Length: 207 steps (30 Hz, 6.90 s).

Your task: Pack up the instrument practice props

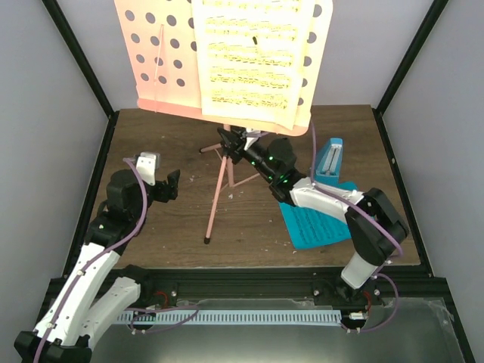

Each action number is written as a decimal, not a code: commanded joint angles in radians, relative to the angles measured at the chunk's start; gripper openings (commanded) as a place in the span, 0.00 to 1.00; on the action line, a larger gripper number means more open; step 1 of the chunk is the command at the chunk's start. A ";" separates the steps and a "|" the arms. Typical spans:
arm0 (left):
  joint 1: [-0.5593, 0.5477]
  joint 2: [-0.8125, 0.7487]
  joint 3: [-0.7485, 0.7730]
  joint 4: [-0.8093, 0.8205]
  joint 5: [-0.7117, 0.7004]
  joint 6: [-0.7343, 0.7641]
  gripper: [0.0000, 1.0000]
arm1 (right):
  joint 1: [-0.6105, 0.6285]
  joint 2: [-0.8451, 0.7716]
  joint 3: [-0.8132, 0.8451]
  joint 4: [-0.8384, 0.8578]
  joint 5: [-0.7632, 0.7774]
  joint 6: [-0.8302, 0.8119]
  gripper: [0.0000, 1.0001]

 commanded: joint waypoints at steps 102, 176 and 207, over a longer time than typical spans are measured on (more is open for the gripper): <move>-0.399 0.533 0.943 0.125 0.322 -0.489 0.69 | -0.250 -0.638 0.409 -1.079 -0.303 0.593 0.52; -0.425 0.797 1.188 0.172 0.338 -0.483 0.00 | -0.216 -0.335 0.727 -0.998 0.017 0.395 0.01; -0.423 0.736 1.132 0.133 0.280 -0.403 0.47 | -0.216 -0.865 0.455 -1.146 0.455 0.235 0.01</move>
